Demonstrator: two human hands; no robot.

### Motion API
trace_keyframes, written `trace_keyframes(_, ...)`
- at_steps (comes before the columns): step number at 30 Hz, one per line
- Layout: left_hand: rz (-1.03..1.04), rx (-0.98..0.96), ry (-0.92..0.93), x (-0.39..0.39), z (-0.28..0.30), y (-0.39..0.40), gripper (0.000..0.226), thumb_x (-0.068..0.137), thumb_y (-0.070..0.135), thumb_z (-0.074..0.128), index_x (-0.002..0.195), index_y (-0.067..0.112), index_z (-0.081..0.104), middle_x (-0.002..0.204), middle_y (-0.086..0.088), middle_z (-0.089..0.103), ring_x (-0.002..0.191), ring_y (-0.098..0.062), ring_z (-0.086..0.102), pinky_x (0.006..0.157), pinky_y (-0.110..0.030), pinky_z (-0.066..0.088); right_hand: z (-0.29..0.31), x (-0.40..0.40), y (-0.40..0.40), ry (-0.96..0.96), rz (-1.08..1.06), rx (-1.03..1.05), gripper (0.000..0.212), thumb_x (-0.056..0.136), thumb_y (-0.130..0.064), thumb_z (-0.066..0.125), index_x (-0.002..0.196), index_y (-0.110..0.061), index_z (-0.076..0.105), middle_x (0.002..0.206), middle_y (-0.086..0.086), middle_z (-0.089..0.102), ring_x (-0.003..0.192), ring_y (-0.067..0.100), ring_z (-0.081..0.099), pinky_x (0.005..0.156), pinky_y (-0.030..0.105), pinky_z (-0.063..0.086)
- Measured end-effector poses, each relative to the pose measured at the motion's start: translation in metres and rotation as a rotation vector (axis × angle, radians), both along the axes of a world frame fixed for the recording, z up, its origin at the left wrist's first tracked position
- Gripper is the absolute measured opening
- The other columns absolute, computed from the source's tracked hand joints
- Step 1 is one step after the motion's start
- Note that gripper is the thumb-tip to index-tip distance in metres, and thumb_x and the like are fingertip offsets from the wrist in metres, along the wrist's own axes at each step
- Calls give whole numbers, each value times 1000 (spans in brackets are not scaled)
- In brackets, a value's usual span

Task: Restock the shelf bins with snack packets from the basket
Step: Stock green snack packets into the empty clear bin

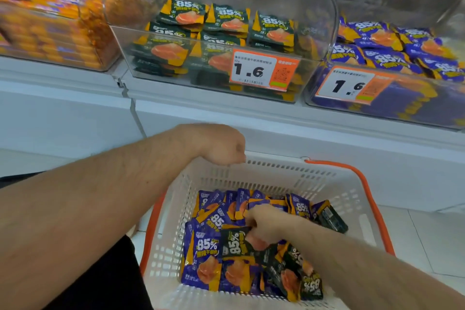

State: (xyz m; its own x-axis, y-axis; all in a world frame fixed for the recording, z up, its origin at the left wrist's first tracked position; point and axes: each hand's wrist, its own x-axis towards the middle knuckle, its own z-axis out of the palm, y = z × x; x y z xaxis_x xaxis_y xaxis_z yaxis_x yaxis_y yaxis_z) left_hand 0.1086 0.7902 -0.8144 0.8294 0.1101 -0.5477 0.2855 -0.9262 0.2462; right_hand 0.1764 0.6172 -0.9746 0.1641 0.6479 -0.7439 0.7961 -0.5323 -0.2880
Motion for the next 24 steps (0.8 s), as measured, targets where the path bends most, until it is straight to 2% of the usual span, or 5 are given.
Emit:
trace_keyframes(6, 179, -118, 285, -16, 17, 38, 76, 87, 75, 38, 139, 19, 45, 113, 6, 60, 104, -19, 63, 98, -46, 47, 94, 30, 23, 166, -380, 445, 9, 92, -25, 68, 86, -19, 65, 87, -2, 68, 82, 14, 65, 76, 34, 53)
trace_keyframes(9, 228, -247, 195, -29, 24, 47, 51, 89, 52, 62, 126, 19, 52, 100, 6, 64, 97, -16, 68, 84, -35, 54, 122, 31, 26, 289, -541, 584, 9, 94, -10, 63, 89, -17, 67, 89, -1, 70, 80, 12, 65, 74, 28, 50)
trace_keyframes(13, 298, -371, -136, -36, 34, 52, 14, 92, 20, 66, 98, 8, 61, 77, -2, 71, 76, -11, 71, 65, -23, 54, 147, 19, 31, 398, -760, 768, 11, 92, -9, 67, 84, -15, 62, 80, -3, 67, 73, 11, 59, 66, 20, 45)
trace_keyframes(18, 426, -489, -424, -43, 56, 55, 12, 94, 19, 64, 83, 17, 59, 61, -3, 66, 58, -12, 57, 61, -26, 46, 178, 6, 38, -275, -600, 1209, 47, 71, -33, 84, 106, -33, 52, 109, -21, 42, 107, 4, 48, 93, 12, 36)
trace_keyframes(24, 520, -732, -797, -39, 75, 43, 8, 95, 8, 60, 90, 9, 66, 65, -5, 60, 53, -12, 54, 54, -25, 45, 206, -17, 72, -617, -346, 1223, 82, 50, -71, 65, 119, -30, 48, 147, 2, 33, 136, 26, 37, 104, 44, 36)
